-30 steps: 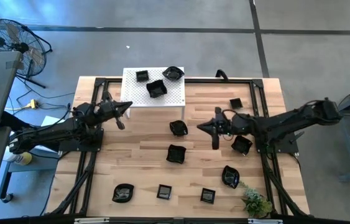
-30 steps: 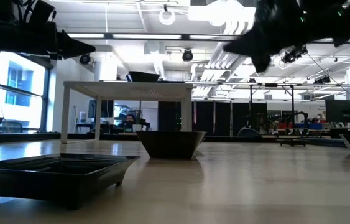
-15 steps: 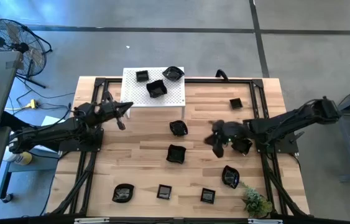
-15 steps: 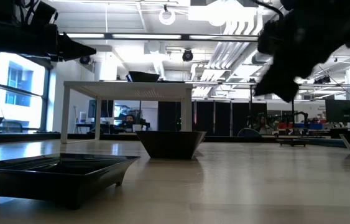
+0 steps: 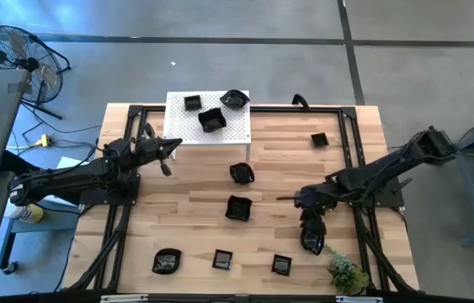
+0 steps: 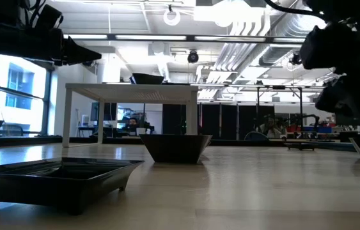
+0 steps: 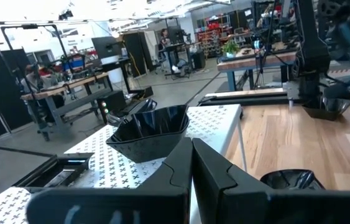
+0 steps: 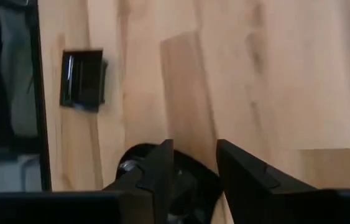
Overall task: Pick & Place Mini shaped plates
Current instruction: Stack the black leaf-shaped plate on top of the black leaf-shaped plate on the shelf
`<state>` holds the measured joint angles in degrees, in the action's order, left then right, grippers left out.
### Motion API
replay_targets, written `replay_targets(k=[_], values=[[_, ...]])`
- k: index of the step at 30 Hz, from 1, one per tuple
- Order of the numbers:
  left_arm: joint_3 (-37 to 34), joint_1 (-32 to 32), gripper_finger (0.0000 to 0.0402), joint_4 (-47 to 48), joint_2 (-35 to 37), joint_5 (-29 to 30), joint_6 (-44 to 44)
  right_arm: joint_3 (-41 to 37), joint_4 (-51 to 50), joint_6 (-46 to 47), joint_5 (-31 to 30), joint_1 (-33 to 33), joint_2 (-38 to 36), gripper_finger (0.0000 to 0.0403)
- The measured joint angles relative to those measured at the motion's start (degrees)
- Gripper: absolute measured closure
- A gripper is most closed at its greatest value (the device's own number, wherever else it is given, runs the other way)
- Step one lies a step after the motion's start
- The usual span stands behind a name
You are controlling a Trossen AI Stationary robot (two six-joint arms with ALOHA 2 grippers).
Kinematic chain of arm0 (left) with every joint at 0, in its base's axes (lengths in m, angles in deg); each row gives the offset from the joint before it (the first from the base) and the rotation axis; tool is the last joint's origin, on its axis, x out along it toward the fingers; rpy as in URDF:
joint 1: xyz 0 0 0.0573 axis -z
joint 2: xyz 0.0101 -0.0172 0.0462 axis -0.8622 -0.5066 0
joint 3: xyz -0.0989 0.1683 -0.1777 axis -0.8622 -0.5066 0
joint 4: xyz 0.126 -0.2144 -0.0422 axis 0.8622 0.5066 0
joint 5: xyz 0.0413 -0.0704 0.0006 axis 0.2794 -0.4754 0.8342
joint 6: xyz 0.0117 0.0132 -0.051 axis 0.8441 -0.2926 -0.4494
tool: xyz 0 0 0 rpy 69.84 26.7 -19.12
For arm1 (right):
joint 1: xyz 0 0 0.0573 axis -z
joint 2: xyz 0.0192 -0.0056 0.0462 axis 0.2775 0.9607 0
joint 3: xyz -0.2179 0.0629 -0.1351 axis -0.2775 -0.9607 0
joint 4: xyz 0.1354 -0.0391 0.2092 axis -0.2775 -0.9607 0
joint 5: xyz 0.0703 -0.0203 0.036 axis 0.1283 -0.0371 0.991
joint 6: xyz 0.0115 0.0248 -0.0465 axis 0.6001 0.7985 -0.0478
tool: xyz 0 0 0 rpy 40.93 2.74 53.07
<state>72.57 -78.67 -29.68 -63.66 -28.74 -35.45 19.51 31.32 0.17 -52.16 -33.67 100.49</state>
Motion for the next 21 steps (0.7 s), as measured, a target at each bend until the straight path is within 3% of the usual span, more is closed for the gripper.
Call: replay_targets(k=[11, 21], values=[[0.0, 0.0, 0.0399, 0.0, -0.3, 0.0, 0.0, 7.8, -4.5, -15.4, 4.6, -2.0, 13.3, 0.0295], [0.0, 0.0, 0.0399, 0.0, -0.3, 0.0, 0.0, 10.9, -12.9, -25.0, 6.7, -2.8, 16.6, 0.0295]])
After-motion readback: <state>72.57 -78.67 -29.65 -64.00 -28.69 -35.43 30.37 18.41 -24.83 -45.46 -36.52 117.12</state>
